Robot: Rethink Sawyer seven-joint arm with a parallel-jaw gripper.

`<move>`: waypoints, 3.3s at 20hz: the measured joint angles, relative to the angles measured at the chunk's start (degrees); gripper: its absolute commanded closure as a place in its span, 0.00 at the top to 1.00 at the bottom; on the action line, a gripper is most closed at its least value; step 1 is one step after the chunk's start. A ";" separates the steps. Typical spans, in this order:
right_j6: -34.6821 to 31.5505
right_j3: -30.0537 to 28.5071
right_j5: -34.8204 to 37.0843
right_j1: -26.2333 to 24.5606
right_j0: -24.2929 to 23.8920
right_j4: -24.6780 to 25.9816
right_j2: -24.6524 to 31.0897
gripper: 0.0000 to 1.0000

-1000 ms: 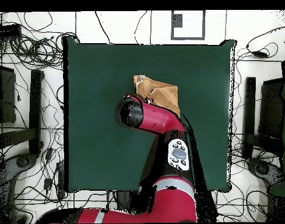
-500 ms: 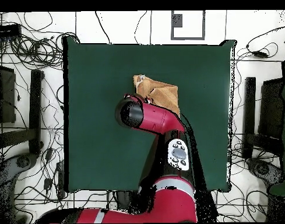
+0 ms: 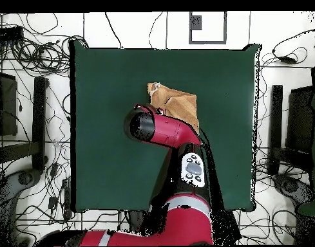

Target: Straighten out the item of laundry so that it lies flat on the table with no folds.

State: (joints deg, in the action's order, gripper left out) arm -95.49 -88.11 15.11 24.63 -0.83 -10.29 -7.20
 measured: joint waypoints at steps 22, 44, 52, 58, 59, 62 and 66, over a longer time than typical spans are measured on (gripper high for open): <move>0.00 1.58 0.00 -2.36 0.05 -0.20 -0.02 1.00; 0.00 1.59 0.18 -2.39 0.05 -0.24 -0.06 1.00; 0.00 1.59 1.19 -2.39 0.05 -0.26 -0.06 1.00; 0.00 1.59 1.20 -2.38 0.05 -0.32 -0.06 1.00; 0.00 1.59 1.20 -2.38 0.05 -0.32 -0.06 1.00; 0.00 1.59 1.20 -2.38 0.05 -0.32 -0.06 1.00; 0.00 1.59 1.20 -2.38 0.05 -0.32 -0.06 1.00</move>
State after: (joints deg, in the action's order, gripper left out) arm -95.49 -86.51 16.31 22.25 -0.77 -10.61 -7.26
